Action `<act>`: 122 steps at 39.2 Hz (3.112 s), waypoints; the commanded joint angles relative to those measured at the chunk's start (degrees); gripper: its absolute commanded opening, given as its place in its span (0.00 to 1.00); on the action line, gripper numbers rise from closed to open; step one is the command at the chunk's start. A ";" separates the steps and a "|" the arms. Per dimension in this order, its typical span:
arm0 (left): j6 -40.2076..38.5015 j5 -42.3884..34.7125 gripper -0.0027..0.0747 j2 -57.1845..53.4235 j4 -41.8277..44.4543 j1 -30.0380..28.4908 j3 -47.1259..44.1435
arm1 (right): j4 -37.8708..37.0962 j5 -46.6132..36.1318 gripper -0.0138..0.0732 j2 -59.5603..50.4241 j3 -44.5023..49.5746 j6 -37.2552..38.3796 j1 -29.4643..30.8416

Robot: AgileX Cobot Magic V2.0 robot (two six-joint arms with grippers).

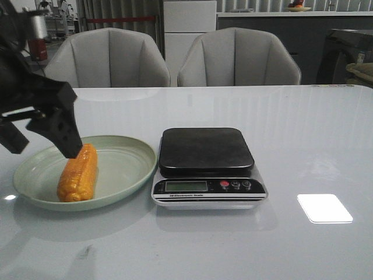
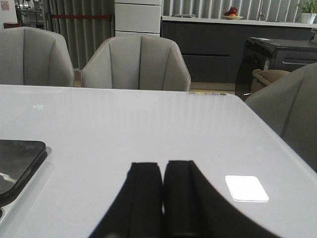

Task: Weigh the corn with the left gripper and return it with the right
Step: 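Lower the left gripper over the corn cob on the green plate, then grasp the corn cob with the left gripper and carry it onto the scale, then lower the corn onto the scale pan and open the left gripper, then raise the left gripper away and let the scale read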

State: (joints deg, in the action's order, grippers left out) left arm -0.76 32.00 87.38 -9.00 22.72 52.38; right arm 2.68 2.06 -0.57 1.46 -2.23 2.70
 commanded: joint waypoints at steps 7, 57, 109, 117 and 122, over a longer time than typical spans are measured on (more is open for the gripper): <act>-1.69 -2.66 0.78 7.23 -0.82 0.55 6.97 | -0.71 -4.36 0.34 -1.10 0.62 -0.10 -0.10; -1.69 -3.49 0.20 20.35 -17.32 12.98 29.90 | -0.71 -4.36 0.34 -1.10 0.62 -0.10 -0.10; 1.37 -0.04 0.75 -5.73 -9.84 12.98 16.52 | -0.71 -4.36 0.34 -1.10 0.62 -0.10 -0.10; 2.92 -0.59 0.75 -18.18 -7.05 12.98 8.34 | -0.71 -4.36 0.34 -1.10 0.62 -0.10 -0.10; 2.94 -0.59 0.75 -27.24 -5.42 12.98 3.39 | -0.71 -4.36 0.34 -1.10 0.62 -0.10 -0.10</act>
State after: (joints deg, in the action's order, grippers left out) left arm 1.97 34.54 66.42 -14.85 35.37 56.52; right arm 2.68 2.06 -0.57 1.46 -2.23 2.70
